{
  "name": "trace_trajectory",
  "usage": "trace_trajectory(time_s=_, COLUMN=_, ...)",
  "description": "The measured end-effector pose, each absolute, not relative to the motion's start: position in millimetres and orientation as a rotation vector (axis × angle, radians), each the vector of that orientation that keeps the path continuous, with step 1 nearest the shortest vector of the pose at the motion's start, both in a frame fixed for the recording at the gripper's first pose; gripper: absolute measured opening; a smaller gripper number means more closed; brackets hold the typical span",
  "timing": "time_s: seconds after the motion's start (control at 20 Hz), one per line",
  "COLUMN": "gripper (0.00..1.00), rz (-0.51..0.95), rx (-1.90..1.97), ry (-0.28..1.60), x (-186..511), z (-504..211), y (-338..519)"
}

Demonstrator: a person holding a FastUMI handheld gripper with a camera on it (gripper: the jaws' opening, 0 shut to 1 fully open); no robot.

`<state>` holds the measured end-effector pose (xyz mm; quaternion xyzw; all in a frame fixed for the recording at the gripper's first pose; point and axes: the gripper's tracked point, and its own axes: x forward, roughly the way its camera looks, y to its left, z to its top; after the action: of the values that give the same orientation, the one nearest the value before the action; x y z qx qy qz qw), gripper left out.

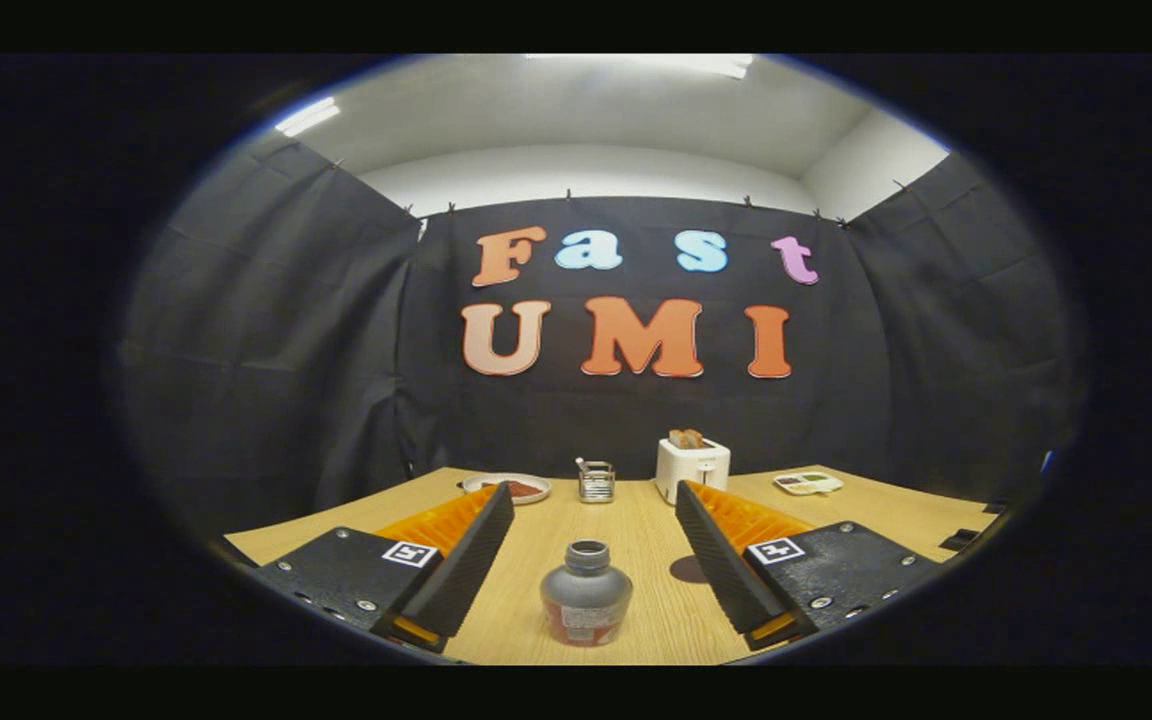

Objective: Take the bottle from table, then pour the juice into the cup, finally place the bottle on the coaster

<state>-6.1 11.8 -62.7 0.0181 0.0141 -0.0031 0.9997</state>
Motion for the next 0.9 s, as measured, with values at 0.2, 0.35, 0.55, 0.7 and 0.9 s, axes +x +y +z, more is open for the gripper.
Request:
trace_trajectory(time_s=0.2, gripper=0.97, rz=0.009, rx=0.022, ry=0.03, x=-11.3, z=-90.1, y=25.2)
trace_trajectory(time_s=0.35, gripper=0.97, rz=0.011, rx=-0.008, ry=0.088, x=-9.3, z=-122.7, y=28.5)
trace_trajectory(time_s=0.55, gripper=0.97, rz=0.034, rx=-0.019, ry=0.114, x=-12.2, z=-146.6, y=34.5)
trace_trajectory(time_s=0.7, gripper=0.97, rz=0.017, rx=-0.036, ry=0.151, x=-10.3, z=-168.2, y=25.4)
trace_trajectory(time_s=0.9, gripper=0.97, rz=0.009, rx=-0.025, ry=0.218, x=-8.6, z=-199.2, y=19.7)
